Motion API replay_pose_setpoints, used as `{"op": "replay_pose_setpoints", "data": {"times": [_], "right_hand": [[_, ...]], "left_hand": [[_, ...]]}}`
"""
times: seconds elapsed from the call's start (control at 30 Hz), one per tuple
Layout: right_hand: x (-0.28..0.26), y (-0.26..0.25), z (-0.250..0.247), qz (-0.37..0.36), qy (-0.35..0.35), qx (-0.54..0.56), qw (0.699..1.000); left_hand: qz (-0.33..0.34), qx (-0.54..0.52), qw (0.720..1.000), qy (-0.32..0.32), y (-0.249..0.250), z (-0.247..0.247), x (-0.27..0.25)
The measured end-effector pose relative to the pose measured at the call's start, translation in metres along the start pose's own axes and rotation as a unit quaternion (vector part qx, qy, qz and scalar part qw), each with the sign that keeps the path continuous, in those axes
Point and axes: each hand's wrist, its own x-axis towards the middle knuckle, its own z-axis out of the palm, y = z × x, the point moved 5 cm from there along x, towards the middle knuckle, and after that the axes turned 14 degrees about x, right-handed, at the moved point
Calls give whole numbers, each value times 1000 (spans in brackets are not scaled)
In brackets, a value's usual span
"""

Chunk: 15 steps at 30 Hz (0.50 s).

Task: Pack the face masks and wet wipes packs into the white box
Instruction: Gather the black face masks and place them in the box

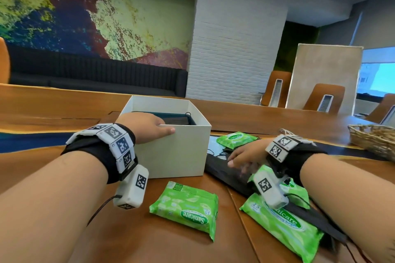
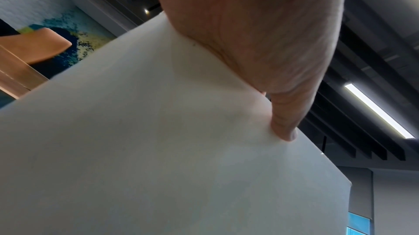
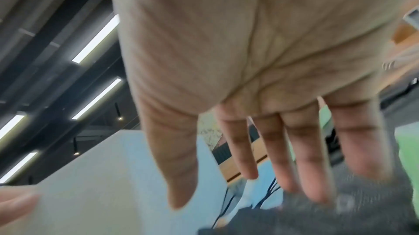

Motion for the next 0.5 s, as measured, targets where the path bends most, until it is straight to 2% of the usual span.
{"op": "replay_pose_setpoints", "data": {"times": [0.1,0.2,0.27,0.33,0.5], "right_hand": [[-11,5,-37,2,94,-45,995],[-9,28,-63,76,143,-120,979],[2,45,-75,111,162,-130,972],[12,58,-81,128,159,-126,971],[10,57,-50,130,66,-107,984]], "left_hand": [[-2,-3,1000,5,-1,1,1],[-3,-5,1000,6,-1,2,3],[-5,-12,1000,7,-2,2,4],[-6,-11,1000,8,-2,2,5],[-10,-12,1000,1,-2,3,7]]}}
